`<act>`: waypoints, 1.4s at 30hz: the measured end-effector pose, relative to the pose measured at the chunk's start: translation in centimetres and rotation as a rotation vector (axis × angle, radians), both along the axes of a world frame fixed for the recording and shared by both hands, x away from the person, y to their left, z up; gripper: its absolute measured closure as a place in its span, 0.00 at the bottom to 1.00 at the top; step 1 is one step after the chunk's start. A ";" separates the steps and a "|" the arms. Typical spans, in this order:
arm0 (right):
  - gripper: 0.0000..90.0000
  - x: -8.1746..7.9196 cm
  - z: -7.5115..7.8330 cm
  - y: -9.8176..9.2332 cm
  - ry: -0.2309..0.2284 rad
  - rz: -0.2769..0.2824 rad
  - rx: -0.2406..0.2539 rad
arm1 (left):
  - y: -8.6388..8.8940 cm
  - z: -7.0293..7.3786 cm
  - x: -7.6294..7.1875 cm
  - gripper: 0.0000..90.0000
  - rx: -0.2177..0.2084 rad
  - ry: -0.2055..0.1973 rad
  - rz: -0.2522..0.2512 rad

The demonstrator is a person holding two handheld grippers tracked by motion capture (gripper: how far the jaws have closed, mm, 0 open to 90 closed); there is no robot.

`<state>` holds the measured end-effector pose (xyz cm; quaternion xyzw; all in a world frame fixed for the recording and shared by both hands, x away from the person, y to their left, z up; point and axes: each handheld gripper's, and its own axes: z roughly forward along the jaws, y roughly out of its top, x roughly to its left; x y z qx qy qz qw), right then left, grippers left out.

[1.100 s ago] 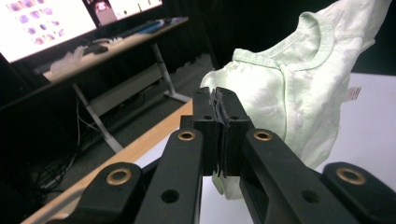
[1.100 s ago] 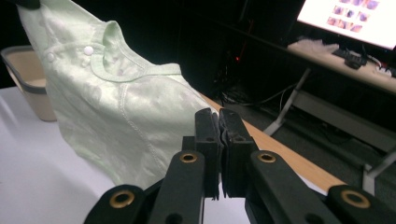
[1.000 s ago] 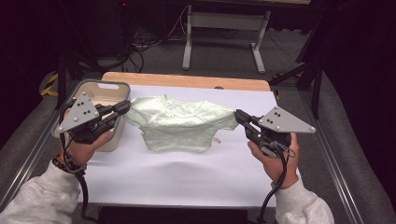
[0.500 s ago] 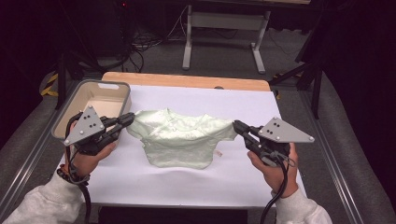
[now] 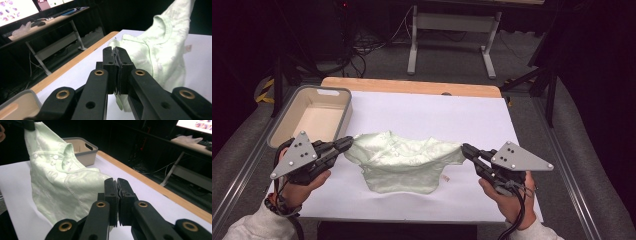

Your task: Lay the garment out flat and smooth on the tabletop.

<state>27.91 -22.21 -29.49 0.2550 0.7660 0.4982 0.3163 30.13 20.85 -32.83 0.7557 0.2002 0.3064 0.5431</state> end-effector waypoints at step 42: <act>0.97 19.0 -10.6 -0.8 0.280 -0.234 -0.043 | -6.7 -9.2 19.1 0.98 0.164 0.372 0.372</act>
